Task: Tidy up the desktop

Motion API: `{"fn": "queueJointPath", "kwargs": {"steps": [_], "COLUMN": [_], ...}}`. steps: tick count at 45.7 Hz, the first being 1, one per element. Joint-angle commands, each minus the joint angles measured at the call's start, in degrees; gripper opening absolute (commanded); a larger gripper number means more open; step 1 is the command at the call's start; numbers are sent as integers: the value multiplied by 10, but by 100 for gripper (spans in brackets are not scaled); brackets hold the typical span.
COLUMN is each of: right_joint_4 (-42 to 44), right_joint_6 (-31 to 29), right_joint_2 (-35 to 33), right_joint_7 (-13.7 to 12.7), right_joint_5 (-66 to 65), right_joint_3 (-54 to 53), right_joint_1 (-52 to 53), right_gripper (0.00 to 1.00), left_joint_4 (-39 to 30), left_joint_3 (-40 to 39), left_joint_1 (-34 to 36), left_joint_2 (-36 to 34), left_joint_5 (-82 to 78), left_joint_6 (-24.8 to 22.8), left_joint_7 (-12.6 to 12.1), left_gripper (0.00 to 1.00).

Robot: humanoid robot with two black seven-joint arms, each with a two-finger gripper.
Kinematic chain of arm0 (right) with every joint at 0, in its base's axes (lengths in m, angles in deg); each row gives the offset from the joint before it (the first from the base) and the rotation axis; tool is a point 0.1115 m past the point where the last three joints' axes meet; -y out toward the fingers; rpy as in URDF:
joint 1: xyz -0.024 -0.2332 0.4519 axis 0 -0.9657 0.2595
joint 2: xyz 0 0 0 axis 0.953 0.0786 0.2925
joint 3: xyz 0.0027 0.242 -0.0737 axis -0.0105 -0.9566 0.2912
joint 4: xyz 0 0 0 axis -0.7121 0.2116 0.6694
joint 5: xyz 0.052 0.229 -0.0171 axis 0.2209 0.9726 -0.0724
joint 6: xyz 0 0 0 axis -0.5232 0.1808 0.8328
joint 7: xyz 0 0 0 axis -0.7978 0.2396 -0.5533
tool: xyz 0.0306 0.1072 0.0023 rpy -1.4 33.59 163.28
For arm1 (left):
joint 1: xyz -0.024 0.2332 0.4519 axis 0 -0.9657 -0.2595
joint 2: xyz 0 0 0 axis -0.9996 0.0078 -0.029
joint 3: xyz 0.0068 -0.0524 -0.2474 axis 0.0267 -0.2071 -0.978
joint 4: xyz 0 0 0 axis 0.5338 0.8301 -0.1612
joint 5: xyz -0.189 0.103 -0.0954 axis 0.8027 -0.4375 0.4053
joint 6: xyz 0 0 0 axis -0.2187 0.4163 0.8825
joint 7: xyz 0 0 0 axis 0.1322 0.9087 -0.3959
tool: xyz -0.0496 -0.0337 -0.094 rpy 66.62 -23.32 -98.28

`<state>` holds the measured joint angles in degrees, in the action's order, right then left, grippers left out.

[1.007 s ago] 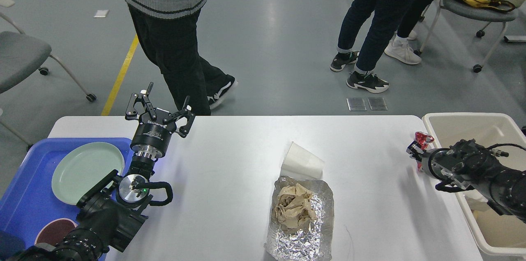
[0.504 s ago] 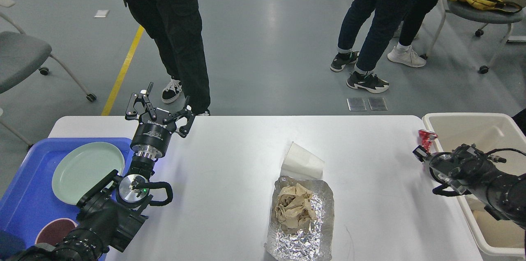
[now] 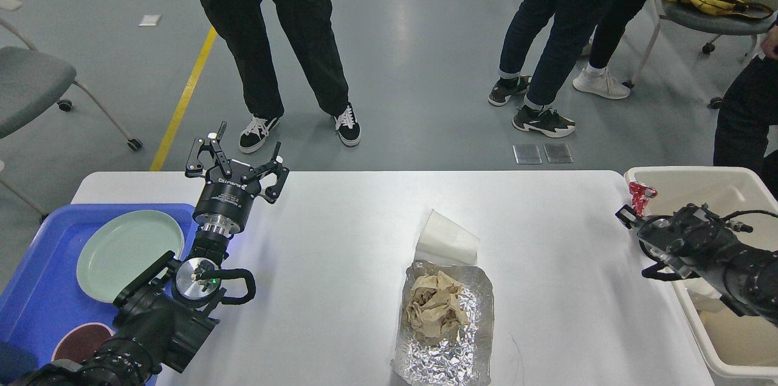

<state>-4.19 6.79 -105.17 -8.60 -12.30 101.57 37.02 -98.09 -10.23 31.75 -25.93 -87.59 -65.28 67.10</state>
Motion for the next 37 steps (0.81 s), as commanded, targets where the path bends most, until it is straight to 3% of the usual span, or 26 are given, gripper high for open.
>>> {"fn": "queueJointPath", "kwargs": {"steps": [1,6,10,14,15,22,28,37], "right_joint_4": [-105,-301,-433,-536,-585,-718,-781,-737], "right_joint_6": [-32,-96,-141,-222,-266,-347,-353,-314], "right_joint_2": [-74,-175,-222,-248,-255,-251,-246,-258], "right_joint_7": [8,32,36,36,35,35,34,30], "right_joint_5": [-15,-62,-120,-171,-186,-188,-187,-203], "right_joint_3": [24,57,69,75,76,84,117,191], "right_joint_1": [69,220,349,468,532,673,733,685], "right_gripper": [0,0,0,0,0,0,0,0], "left_joint_4": [0,0,0,0,0,0,0,0], "left_joint_3": [0,0,0,0,0,0,0,0], "left_joint_1": [0,0,0,0,-1,0,0,0], "left_joint_2": [0,0,0,0,0,0,0,0], "left_joint_5": [0,0,0,0,0,0,0,0], "left_joint_6": [0,0,0,0,0,0,-1,0], "left_joint_7": [0,0,0,0,0,0,0,0], "left_gripper": [96,96,96,96,96,96,96,96]}}
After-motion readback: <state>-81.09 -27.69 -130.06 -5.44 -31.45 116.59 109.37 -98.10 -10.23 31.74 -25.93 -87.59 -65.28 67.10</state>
